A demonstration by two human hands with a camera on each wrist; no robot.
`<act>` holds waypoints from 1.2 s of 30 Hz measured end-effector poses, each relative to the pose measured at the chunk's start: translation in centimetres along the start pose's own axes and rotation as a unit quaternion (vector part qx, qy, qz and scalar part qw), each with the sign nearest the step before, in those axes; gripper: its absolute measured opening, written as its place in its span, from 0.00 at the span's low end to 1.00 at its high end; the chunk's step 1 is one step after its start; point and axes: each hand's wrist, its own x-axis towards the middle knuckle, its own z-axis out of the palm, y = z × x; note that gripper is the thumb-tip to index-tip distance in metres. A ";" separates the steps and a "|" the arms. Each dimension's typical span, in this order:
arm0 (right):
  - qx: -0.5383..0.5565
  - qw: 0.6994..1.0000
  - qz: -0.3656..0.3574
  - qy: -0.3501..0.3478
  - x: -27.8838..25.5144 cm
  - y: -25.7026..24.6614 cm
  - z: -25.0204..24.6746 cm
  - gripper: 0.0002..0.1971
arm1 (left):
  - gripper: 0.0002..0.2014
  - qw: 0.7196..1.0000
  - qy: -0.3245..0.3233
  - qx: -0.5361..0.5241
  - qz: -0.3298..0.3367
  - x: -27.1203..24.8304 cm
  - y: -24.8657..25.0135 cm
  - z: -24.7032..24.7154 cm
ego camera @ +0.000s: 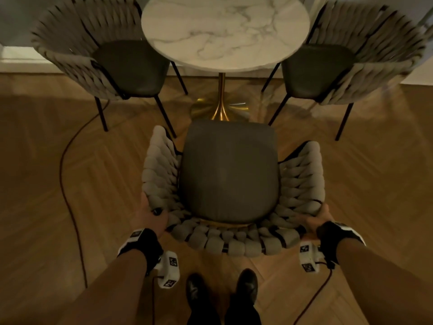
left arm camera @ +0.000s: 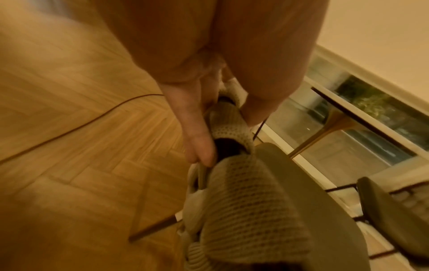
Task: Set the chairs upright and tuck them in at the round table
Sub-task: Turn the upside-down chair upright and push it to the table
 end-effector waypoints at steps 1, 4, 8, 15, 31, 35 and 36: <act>-0.011 1.000 -0.004 -0.006 0.2 0.3 0.0 0.43 | 0.48 1.000 -0.003 -0.001 -0.014 0.0 -0.2 0.0; 0.002 1.000 -0.007 -0.020 0.3 0.6 0.0 0.45 | 0.43 1.000 0.015 0.002 0.020 -0.6 0.5 0.1; -0.210 0.968 -0.117 0.075 -1.3 0.9 0.6 0.49 | 0.39 0.968 -0.026 0.249 0.028 -4.0 2.0 1.0; -0.593 0.719 -0.356 -0.062 -7.2 5.6 7.1 0.36 | 0.43 0.807 -0.183 0.448 0.340 -8.5 2.1 3.2; -0.584 0.728 -0.356 -0.044 -4.2 -2.5 7.7 0.23 | 0.27 0.811 -0.196 0.466 0.294 -3.2 7.8 3.2; -0.581 0.724 -0.368 -0.059 -2.9 -6.2 7.3 0.27 | 0.28 0.833 -0.185 0.454 0.257 -1.0 9.7 3.4; -0.578 0.725 -0.370 -0.057 -2.5 -7.1 7.2 0.28 | 0.28 0.839 -0.183 0.449 0.248 -0.5 10.2 3.5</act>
